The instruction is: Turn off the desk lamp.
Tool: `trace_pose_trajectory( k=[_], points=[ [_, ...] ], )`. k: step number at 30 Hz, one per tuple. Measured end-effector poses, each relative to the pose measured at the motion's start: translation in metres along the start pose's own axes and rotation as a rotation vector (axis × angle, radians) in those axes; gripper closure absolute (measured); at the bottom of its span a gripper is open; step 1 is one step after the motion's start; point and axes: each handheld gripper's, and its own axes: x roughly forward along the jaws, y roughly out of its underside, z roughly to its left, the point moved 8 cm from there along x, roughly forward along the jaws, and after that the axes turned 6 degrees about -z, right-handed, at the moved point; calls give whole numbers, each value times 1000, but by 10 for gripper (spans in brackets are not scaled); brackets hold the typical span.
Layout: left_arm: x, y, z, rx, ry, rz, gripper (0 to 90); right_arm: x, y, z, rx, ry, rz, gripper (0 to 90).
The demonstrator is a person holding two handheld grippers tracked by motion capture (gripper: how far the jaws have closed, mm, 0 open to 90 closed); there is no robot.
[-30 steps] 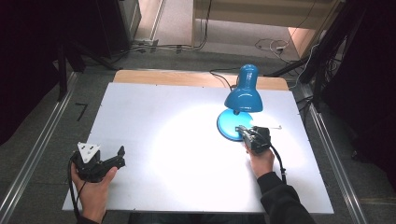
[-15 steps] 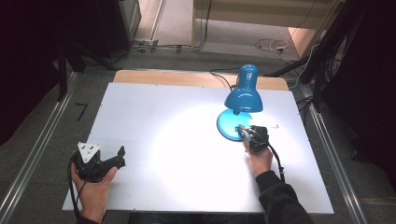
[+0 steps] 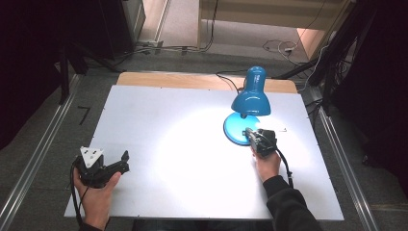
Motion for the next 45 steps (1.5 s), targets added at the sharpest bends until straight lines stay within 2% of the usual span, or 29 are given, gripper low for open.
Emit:
trace_pose_trajectory(
  k=[28, 33, 34, 36, 38, 40, 42, 45],
  points=[
    [1, 0, -2, 8, 7, 4, 21, 3, -1, 2, -28, 0, -15, 880],
    [0, 0, -2, 5, 10, 2, 21, 9, -4, 4, -39, -2, 4, 882],
    [0, 0, -2, 4, 9, 0, 21, 11, -7, 7, -47, 0, 22, 881],
    [0, 0, -1, 0, 9, 2, 22, 11, -8, 6, -41, 3, 16, 880],
    [0, 1, 0, -2, 7, 7, 21, 6, -13, 2, -2, -11, -4, 879],
    [1, 1, 1, -7, 10, 7, 21, 5, -14, -1, 5, -9, -8, 879],
    [0, 0, 1, -8, 10, 4, 21, 0, -15, -6, 29, -25, -5, 829],
    [0, 0, 1, -7, 9, 4, 21, -6, -18, -6, 33, -45, -12, 766]
  ],
)
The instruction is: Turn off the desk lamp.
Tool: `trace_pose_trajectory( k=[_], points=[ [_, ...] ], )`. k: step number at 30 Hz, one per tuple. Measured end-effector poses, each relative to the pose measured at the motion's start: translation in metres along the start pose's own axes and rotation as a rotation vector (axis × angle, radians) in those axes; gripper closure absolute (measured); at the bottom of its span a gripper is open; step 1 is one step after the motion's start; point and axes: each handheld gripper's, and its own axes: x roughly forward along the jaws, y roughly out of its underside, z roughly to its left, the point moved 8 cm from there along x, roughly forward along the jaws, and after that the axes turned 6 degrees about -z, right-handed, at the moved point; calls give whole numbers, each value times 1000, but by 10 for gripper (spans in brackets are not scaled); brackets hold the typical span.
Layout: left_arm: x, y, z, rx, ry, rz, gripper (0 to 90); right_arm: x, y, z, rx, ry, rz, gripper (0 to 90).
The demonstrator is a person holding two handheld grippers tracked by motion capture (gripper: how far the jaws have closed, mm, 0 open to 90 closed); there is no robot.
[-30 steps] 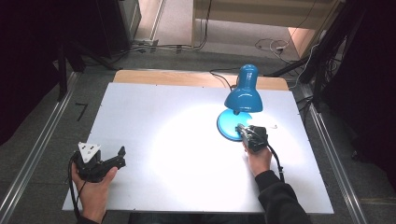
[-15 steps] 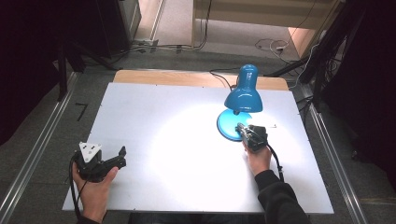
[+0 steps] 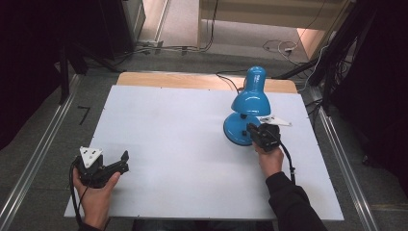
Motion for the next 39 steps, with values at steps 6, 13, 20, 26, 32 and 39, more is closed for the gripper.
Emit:
trace_pose_trajectory(
  k=[6, 13, 20, 26, 32, 39],
  points=[
    [1, 1, 0, -3, -1, 5, 21, -7, -2, 2, 13, -36, 4, 593],
    [1, 1, 0, -7, 2, 6, 21, -13, -2, -1, 6, -55, 21, 325],
    [1, 1, 0, -11, 2, 6, 21, -18, -3, -4, 19, -62, 25, 288],
    [1, 1, 1, -14, 2, 8, 22, -22, -2, -7, 16, -53, 26, 265],
    [1, 1, 1, -15, 3, 8, 21, -25, -1, -10, 7, -50, 30, 249],
    [1, 2, 1, -16, 3, 9, 21, -28, 0, -12, 7, -40, 23, 241]
  ],
)
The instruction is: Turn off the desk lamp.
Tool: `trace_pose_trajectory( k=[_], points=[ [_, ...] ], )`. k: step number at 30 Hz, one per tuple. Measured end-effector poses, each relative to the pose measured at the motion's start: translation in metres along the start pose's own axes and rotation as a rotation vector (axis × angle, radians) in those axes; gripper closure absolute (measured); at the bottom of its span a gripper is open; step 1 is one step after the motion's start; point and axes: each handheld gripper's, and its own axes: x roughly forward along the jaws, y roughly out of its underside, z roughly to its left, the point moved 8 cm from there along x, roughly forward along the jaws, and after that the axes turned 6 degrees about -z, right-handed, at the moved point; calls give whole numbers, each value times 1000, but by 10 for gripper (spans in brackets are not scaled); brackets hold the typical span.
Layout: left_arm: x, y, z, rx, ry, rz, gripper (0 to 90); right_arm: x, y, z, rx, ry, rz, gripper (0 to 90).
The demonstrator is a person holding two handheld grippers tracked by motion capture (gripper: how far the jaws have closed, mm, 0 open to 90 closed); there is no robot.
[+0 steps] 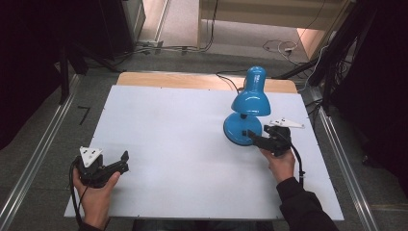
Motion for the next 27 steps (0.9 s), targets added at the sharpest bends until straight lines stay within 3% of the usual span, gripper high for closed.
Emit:
trace_pose_trajectory(
  k=[10, 27],
  points=[
    [0, 0, 0, 0, 0, 0, 21, -5, 1, -3, 4, 5, -2, 224],
    [0, 0, 0, 1, 1, 0, 22, -15, 9, -20, 12, 39, 6, 217]
  ],
)
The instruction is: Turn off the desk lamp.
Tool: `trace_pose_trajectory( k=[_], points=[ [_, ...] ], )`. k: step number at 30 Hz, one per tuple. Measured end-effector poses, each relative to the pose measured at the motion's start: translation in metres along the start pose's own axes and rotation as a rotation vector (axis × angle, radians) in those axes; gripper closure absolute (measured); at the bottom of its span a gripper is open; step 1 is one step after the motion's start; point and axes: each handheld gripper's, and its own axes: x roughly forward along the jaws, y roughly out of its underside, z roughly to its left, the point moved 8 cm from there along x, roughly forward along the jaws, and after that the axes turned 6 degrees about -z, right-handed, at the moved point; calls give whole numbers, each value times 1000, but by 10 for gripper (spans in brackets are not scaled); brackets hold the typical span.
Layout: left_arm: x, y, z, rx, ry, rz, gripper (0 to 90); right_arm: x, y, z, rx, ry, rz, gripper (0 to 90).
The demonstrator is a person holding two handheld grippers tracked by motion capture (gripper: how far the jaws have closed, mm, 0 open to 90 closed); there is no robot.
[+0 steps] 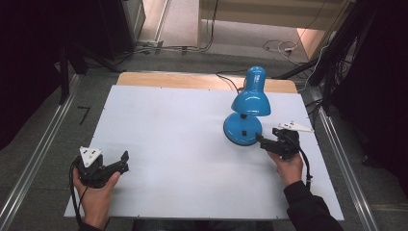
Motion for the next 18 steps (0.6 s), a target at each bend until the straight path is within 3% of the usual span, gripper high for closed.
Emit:
trace_pose_trajectory(
  k=[18],
  points=[
    [0, 0, 0, 1, 1, 1, 21, -12, 5, -5, -3, 1, -5, 215]
  ],
)
